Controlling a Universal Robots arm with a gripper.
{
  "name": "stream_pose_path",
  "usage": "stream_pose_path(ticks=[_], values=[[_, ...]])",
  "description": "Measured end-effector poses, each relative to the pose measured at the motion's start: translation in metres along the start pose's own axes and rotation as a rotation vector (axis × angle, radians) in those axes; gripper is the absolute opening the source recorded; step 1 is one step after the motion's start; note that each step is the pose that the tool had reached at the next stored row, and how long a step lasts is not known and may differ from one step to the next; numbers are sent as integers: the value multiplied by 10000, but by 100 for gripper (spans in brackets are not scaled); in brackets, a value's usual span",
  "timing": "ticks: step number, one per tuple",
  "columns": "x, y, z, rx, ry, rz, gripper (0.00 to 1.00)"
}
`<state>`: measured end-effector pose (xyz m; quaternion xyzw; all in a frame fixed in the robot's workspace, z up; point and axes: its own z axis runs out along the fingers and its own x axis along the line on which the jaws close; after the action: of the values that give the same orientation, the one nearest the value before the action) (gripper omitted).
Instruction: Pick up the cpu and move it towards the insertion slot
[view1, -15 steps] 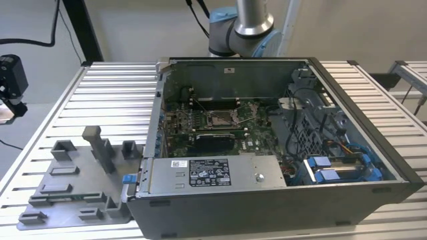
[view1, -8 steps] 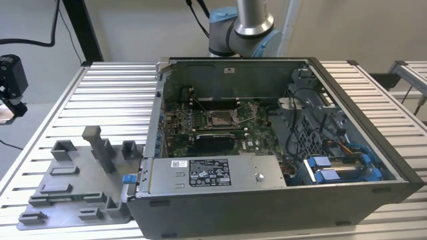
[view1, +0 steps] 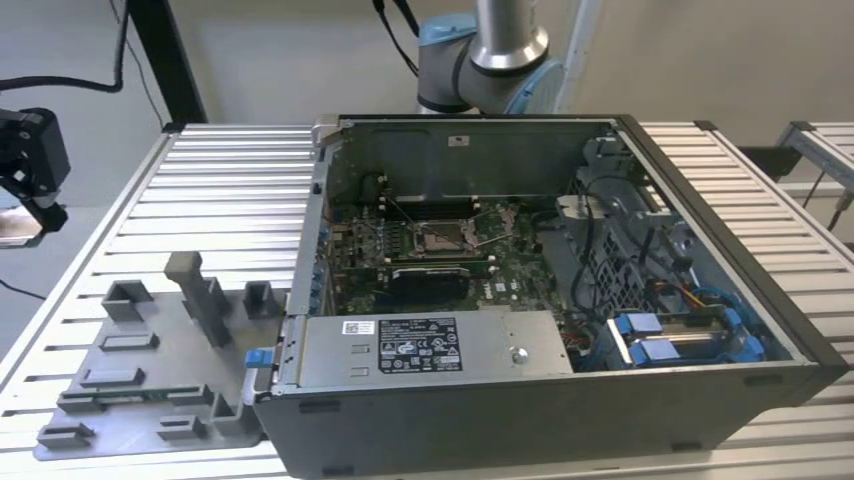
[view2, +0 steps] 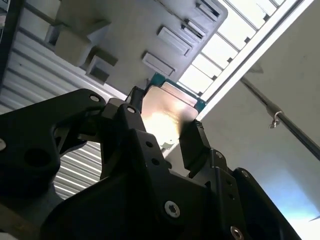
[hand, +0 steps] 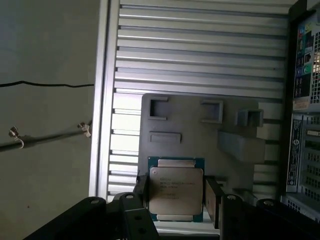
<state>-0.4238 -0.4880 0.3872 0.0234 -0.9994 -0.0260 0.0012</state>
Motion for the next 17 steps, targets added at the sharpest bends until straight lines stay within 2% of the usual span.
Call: stream_pose_path(ticks=[17], values=[[-366,40,2,0,-1,14,0]])
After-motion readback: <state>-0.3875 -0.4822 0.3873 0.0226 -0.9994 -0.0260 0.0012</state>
